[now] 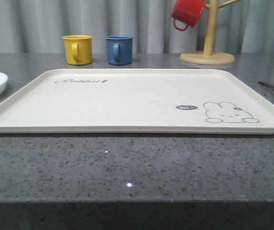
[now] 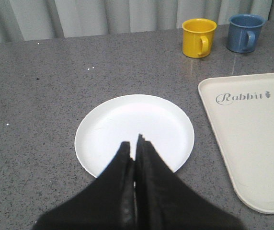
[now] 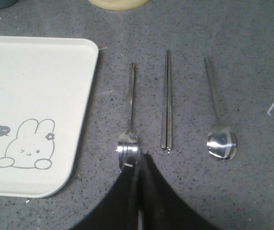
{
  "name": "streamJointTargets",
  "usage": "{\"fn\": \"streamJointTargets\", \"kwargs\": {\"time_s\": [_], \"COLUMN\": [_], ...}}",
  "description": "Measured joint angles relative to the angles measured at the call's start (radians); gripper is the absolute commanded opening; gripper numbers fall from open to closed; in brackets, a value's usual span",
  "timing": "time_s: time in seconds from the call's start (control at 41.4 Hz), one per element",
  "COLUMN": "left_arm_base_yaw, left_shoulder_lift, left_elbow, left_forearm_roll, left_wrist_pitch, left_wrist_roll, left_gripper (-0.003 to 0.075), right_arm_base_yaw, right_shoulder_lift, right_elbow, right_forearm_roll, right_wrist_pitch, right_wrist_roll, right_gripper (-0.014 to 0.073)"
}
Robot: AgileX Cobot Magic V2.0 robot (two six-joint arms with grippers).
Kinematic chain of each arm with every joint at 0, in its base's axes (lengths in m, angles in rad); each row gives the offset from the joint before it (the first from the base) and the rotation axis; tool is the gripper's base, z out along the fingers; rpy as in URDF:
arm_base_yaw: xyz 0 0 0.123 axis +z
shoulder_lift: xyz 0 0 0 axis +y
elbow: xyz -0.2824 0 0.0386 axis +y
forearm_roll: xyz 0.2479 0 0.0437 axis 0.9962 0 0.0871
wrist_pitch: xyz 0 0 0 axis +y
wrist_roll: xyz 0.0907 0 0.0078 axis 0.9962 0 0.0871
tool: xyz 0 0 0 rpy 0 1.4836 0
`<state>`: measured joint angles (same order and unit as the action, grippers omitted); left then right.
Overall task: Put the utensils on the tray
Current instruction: 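Lower the left gripper toward the rim of the white plate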
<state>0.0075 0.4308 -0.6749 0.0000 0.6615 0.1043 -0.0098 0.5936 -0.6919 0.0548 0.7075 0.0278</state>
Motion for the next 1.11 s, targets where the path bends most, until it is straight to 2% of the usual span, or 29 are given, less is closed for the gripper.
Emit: {"fn": "streamJointTargets", "kwargs": {"time_s": [0.121, 0.193, 0.242, 0.508, 0.774, 0.943, 1.112], "left_arm_base_yaw": [0.0, 0.0, 0.0, 0.0, 0.014, 0.109, 0.244], "left_shoulder_lift": [0.011, 0.015, 0.019, 0.11, 0.371, 0.569, 0.744], "left_elbow": [0.0, 0.0, 0.0, -0.01, -0.108, -0.182, -0.266], "left_forearm_roll": [0.0, 0.0, 0.0, 0.023, 0.063, 0.042, -0.065], "left_wrist_pitch": [0.0, 0.0, 0.0, 0.023, 0.136, 0.157, 0.155], "left_wrist_roll": [0.0, 0.0, 0.0, 0.0, 0.0, -0.004, 0.058], "left_gripper": [0.0304, 0.0405, 0.043, 0.0433, 0.0433, 0.0433, 0.0433], "right_arm_base_yaw": [0.0, 0.0, 0.0, 0.0, 0.0, 0.0, 0.0], "right_shoulder_lift": [0.016, 0.018, 0.018, 0.019, 0.019, 0.019, 0.019], "right_elbow": [0.0, 0.0, 0.0, 0.0, 0.0, 0.0, 0.0], "right_forearm_roll": [0.0, 0.0, 0.0, 0.0, 0.0, 0.0, 0.0], "right_wrist_pitch": [0.008, 0.01, 0.01, 0.01, 0.01, 0.011, 0.012], "right_wrist_roll": [0.0, 0.0, 0.0, 0.0, 0.0, 0.0, 0.0], "right_gripper": [0.0308, 0.0372, 0.0382, 0.0381, 0.0381, 0.0381, 0.0381]}}
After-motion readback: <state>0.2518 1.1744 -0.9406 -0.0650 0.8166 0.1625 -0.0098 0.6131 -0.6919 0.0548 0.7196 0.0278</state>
